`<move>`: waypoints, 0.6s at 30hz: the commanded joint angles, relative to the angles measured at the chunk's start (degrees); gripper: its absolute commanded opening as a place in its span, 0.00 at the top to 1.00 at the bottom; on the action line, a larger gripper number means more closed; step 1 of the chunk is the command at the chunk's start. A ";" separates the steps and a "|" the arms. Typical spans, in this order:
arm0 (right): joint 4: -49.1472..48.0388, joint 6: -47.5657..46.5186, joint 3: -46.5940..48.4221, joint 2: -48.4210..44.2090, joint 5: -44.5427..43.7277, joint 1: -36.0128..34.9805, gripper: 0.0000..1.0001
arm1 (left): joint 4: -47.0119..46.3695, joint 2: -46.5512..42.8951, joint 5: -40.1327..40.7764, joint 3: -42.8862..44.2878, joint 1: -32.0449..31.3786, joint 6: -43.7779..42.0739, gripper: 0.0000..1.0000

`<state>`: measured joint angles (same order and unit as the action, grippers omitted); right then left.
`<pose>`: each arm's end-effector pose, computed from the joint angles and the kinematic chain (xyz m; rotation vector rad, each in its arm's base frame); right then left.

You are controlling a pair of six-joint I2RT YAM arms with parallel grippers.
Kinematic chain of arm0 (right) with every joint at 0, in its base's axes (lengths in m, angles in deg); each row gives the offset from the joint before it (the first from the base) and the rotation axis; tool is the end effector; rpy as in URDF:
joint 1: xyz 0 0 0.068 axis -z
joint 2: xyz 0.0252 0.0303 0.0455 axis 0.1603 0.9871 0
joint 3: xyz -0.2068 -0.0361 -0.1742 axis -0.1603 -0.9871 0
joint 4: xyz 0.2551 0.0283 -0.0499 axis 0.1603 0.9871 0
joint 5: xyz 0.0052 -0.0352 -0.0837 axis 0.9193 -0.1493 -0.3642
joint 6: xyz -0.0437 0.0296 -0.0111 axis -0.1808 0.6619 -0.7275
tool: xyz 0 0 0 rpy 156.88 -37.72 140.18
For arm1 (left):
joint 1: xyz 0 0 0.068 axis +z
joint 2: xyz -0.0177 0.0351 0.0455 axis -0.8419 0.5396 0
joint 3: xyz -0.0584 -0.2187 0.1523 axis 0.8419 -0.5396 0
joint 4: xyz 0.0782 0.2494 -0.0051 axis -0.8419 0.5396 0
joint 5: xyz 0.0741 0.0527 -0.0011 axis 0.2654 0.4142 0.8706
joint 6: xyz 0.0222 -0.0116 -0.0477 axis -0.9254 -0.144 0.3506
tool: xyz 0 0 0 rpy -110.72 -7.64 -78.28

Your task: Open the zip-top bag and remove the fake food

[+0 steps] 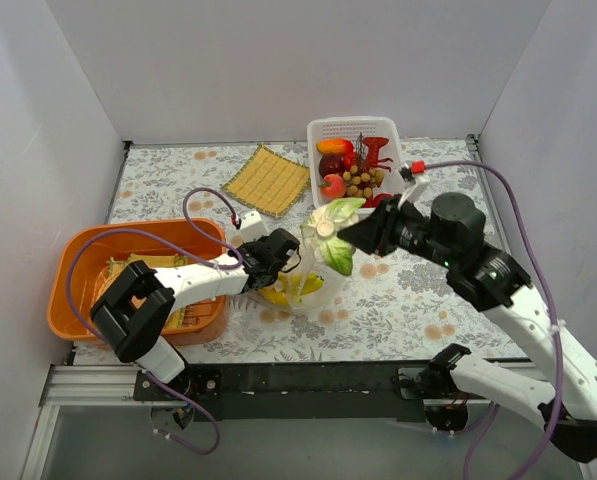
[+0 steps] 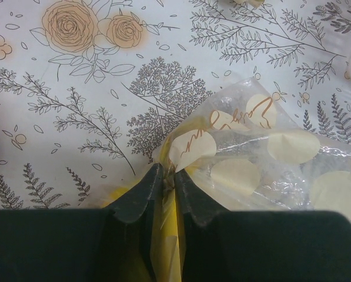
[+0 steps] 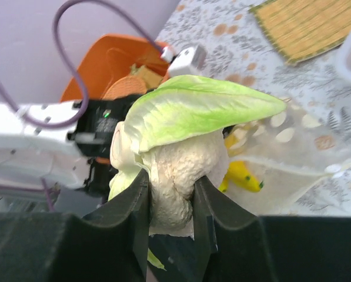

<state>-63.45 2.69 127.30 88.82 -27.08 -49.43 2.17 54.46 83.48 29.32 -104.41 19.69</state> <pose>0.1281 0.1177 0.4051 -0.2648 1.8496 1.0993 0.2209 -0.2049 0.1808 -1.1766 1.9893 -0.3949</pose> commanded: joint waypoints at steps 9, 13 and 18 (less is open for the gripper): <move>-30.36 -6.47 15.08 35.41 -6.89 21.30 0.95 | 1.39 -4.17 -2.55 -1.29 0.31 -3.50 1.00; -32.67 -5.77 29.19 53.13 -5.40 24.73 0.96 | 0.87 -5.84 -4.22 -1.64 0.31 -4.29 1.00; -28.02 -6.73 47.16 69.34 -4.78 25.26 0.96 | 0.34 -6.02 -5.36 -1.03 0.31 -5.26 1.00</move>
<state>-87.88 -2.73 161.62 151.24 -32.46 -24.01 2.19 50.74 78.93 28.23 -104.33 16.21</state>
